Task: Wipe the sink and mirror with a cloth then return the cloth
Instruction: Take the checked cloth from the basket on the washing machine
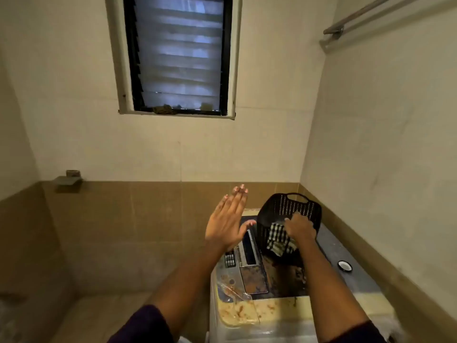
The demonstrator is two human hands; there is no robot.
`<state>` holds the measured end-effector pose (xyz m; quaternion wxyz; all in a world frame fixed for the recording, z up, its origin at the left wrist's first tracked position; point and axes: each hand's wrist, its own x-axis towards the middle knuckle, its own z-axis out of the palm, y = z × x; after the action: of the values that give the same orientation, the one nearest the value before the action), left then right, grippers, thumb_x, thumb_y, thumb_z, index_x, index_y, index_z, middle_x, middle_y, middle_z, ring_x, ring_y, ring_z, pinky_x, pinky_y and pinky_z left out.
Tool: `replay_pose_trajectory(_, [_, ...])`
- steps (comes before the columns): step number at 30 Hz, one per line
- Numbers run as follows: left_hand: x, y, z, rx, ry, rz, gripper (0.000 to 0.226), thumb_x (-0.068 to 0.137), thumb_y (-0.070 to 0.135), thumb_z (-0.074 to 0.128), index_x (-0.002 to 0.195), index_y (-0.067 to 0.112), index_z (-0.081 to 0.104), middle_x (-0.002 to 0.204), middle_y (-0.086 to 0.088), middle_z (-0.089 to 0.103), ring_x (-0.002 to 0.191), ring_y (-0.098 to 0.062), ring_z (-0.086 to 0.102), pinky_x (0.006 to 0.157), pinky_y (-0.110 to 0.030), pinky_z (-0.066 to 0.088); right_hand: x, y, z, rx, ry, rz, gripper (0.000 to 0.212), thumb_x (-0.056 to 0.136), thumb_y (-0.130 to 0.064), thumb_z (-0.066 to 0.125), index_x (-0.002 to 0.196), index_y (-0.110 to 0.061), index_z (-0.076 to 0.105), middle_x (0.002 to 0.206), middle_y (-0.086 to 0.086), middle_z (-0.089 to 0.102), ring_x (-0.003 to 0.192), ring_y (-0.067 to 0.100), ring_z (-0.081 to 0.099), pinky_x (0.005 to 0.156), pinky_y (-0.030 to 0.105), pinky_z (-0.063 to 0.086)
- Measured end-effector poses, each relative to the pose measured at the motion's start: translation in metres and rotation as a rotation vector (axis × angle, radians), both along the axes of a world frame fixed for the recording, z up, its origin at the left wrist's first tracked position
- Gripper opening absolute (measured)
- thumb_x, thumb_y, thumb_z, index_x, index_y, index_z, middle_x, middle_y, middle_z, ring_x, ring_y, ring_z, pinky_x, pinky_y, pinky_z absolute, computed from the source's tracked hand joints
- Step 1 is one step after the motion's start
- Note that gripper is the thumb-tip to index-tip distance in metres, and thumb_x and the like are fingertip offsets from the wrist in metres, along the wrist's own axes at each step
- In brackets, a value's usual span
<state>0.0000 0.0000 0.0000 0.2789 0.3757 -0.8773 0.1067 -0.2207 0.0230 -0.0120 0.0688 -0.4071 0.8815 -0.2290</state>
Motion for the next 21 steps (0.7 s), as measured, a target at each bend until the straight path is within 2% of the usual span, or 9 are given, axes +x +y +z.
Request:
replay_pose_trajectory(2, [-0.009, -0.005, -0.007, -0.036, -0.02, -0.013, 0.074, 0.093, 0.058, 0.018, 0.148, 0.012, 0.002, 0.157, -0.004, 0.002, 0.145, -0.018, 0.001, 0.12, -0.033, 0.001, -0.017, -0.004, -0.018, 0.048, -0.068, -0.123, 0.053, 0.094, -0.042, 0.045, 0.129, -0.002, 0.044, 0.134, 0.022, 0.049, 0.12, 0.039, 0.048, 0.101, 0.046, 0.042])
replay_pose_trajectory(3, [-0.013, -0.008, -0.013, -0.043, -0.022, -0.008, 0.074, 0.093, 0.059, 0.018, 0.148, 0.012, 0.003, 0.157, -0.004, 0.003, 0.145, -0.018, 0.002, 0.12, -0.031, -0.002, -0.028, -0.008, -0.03, 0.048, -0.09, -0.182, 0.058, 0.093, -0.046, 0.045, 0.129, -0.001, 0.044, 0.134, 0.022, 0.049, 0.12, 0.039, 0.048, 0.101, 0.046, 0.042])
replay_pose_trajectory(6, [-0.022, -0.016, -0.025, 0.034, -0.036, -0.019, 0.075, 0.092, 0.059, 0.019, 0.148, 0.014, -0.004, 0.157, -0.001, -0.007, 0.145, -0.015, -0.009, 0.117, -0.03, -0.012, -0.032, -0.011, -0.042, 0.082, 0.005, -0.269, 0.065, 0.091, -0.055, 0.039, 0.125, -0.002, 0.054, 0.132, 0.02, 0.052, 0.119, 0.036, 0.049, 0.102, 0.044, 0.039])
replay_pose_trajectory(9, [-0.025, -0.024, -0.033, 0.084, -0.029, -0.008, 0.076, 0.092, 0.059, 0.019, 0.147, 0.015, -0.008, 0.157, 0.0, -0.011, 0.144, -0.014, -0.013, 0.115, -0.033, -0.011, -0.03, -0.016, -0.039, 0.165, 0.068, -0.322, 0.064, 0.093, -0.059, 0.033, 0.115, -0.006, 0.062, 0.132, 0.016, 0.053, 0.122, 0.032, 0.045, 0.104, 0.041, 0.031])
replay_pose_trajectory(12, [-0.025, -0.026, -0.04, 0.119, -0.008, -0.014, 0.076, 0.091, 0.059, 0.018, 0.147, 0.016, -0.009, 0.156, 0.001, -0.013, 0.144, -0.014, -0.013, 0.116, -0.031, -0.01, -0.043, -0.026, -0.052, 0.153, -0.084, -0.287, 0.054, 0.087, -0.055, 0.042, 0.096, -0.008, 0.068, 0.116, 0.016, 0.062, 0.109, 0.034, 0.053, 0.102, 0.044, 0.036])
replay_pose_trajectory(14, [-0.022, -0.027, -0.042, 0.135, -0.001, -0.006, 0.076, 0.089, 0.06, 0.011, 0.147, 0.015, -0.009, 0.156, 0.001, -0.014, 0.145, -0.014, -0.013, 0.116, -0.031, -0.01, -0.061, -0.043, -0.064, 0.065, -0.173, -0.252, 0.045, 0.086, -0.048, 0.05, 0.078, -0.005, 0.062, 0.103, 0.017, 0.066, 0.098, 0.036, 0.057, 0.096, 0.048, 0.042])
replay_pose_trajectory(15, [-0.02, -0.026, -0.043, 0.14, 0.008, -0.001, 0.078, 0.087, 0.062, 0.008, 0.147, 0.015, -0.01, 0.155, 0.001, -0.015, 0.144, -0.014, -0.013, 0.116, -0.031, -0.01, -0.059, -0.044, -0.059, 0.036, -0.212, -0.258, 0.042, 0.087, -0.045, 0.052, 0.077, -0.004, 0.059, 0.104, 0.018, 0.065, 0.099, 0.037, 0.058, 0.096, 0.049, 0.043])
replay_pose_trajectory(18, [-0.014, -0.024, -0.045, 0.162, 0.058, 0.004, 0.079, 0.084, 0.063, 0.005, 0.146, 0.016, -0.011, 0.153, 0.002, -0.018, 0.143, -0.013, -0.015, 0.117, -0.031, -0.007, -0.029, -0.034, -0.028, -0.091, -0.304, -0.284, 0.045, 0.095, -0.04, 0.045, 0.11, -0.001, 0.06, 0.121, 0.021, 0.059, 0.115, 0.039, 0.051, 0.106, 0.047, 0.031])
replay_pose_trajectory(21, [-0.004, -0.021, -0.046, 0.27, 0.165, 0.01, 0.077, 0.087, 0.061, 0.011, 0.147, 0.017, -0.009, 0.153, 0.003, -0.017, 0.143, -0.012, -0.015, 0.117, -0.03, -0.006, 0.003, -0.028, -0.003, -0.249, -0.247, -0.208, 0.044, 0.099, -0.037, 0.037, 0.115, 0.0, 0.055, 0.122, 0.023, 0.058, 0.117, 0.038, 0.051, 0.103, 0.046, 0.027])
